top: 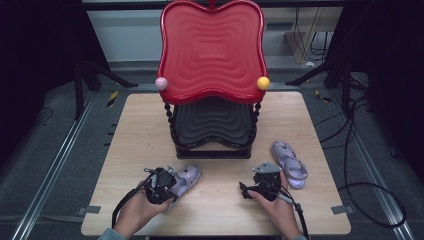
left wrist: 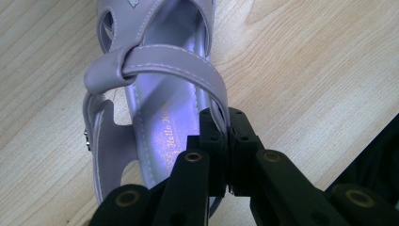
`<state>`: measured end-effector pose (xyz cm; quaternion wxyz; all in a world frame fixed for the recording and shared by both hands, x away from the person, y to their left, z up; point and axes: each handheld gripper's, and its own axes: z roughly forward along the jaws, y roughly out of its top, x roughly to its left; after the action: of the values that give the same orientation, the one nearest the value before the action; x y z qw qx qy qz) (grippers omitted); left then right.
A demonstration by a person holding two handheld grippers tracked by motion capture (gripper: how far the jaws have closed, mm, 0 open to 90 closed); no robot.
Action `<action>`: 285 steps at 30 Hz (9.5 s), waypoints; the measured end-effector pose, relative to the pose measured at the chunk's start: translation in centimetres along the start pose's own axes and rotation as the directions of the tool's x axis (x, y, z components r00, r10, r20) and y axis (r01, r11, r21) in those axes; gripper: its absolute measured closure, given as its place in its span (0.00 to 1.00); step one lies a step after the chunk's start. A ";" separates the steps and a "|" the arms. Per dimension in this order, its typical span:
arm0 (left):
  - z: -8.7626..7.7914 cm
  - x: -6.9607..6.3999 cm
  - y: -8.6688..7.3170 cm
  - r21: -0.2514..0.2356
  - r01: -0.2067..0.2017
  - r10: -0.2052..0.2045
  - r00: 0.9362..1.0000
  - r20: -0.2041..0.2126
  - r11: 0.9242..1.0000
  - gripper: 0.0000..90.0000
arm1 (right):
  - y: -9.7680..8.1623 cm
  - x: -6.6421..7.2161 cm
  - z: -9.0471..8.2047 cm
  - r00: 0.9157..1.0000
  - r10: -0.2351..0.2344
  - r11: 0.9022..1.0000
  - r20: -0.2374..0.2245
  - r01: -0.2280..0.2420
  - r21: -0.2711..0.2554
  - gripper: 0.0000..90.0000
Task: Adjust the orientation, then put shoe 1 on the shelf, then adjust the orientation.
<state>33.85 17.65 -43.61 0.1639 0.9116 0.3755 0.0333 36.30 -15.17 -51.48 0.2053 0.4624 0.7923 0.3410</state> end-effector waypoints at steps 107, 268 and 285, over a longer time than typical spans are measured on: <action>-4.5 1.6 12.1 -0.760 0.220 -0.185 0.974 0.133 0.611 0.96 | 0.0 0.0 0.0 1.000 -0.004 1.000 0.001 0.004 -0.002 0.04; -1.0 7.0 -4.2 -0.536 0.224 -0.292 0.955 -0.044 0.814 0.13 | 5.6 -7.7 -11.8 0.998 -0.033 0.998 0.054 0.030 0.059 0.57; -0.7 8.5 -5.7 -0.497 0.251 -0.316 0.947 -0.051 0.831 0.13 | 4.9 -13.9 -8.8 0.997 0.007 0.924 0.072 -0.034 0.382 0.67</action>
<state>35.98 27.52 -45.30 0.3648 0.7713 0.4961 0.1609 40.34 -28.68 -41.71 0.1348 0.5135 0.8311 0.1656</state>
